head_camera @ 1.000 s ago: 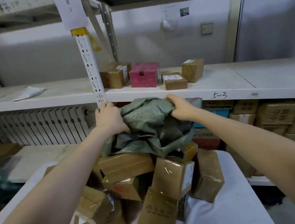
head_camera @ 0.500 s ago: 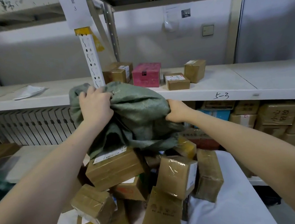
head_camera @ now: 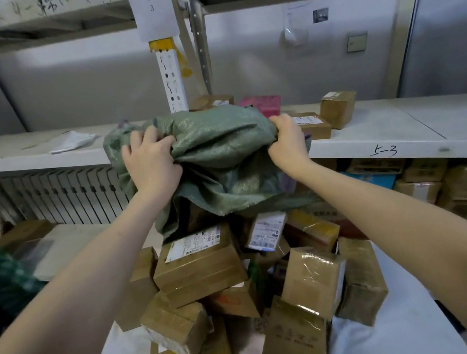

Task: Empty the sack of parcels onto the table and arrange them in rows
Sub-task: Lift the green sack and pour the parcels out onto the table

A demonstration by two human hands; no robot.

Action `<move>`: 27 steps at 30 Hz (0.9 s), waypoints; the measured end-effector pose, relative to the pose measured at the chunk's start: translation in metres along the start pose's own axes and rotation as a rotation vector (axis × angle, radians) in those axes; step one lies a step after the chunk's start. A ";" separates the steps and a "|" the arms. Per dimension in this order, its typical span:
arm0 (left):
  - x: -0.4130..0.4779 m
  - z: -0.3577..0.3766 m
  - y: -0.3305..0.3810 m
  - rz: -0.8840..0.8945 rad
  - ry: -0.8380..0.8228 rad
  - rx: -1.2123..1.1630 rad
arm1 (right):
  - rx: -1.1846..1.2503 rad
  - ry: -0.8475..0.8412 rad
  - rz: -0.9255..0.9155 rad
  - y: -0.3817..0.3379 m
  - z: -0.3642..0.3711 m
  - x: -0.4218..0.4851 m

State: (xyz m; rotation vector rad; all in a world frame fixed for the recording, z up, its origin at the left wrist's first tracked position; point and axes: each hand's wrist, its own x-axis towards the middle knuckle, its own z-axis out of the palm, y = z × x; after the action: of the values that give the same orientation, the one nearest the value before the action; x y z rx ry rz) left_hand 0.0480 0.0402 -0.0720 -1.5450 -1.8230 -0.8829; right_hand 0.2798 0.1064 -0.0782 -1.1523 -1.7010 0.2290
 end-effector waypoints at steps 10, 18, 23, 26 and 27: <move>-0.004 0.009 0.011 0.080 0.030 -0.142 | 0.060 0.096 -0.035 0.011 -0.013 -0.001; -0.022 0.011 0.036 0.129 -0.348 -0.139 | 0.135 -0.074 0.218 0.041 -0.026 -0.018; -0.019 0.007 0.041 0.251 -0.688 -0.107 | 0.303 -0.072 0.425 0.043 -0.032 -0.030; -0.022 0.007 0.040 0.220 -0.841 -0.108 | 0.480 -0.097 0.549 0.039 -0.032 -0.041; -0.024 0.007 0.039 0.201 -0.871 -0.121 | 0.545 -0.091 0.590 0.038 -0.031 -0.043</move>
State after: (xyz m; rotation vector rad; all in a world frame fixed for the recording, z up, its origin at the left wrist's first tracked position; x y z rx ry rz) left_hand 0.0900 0.0356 -0.0908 -2.3801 -2.1197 -0.2111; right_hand 0.3276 0.0816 -0.1147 -1.1967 -1.2126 1.0533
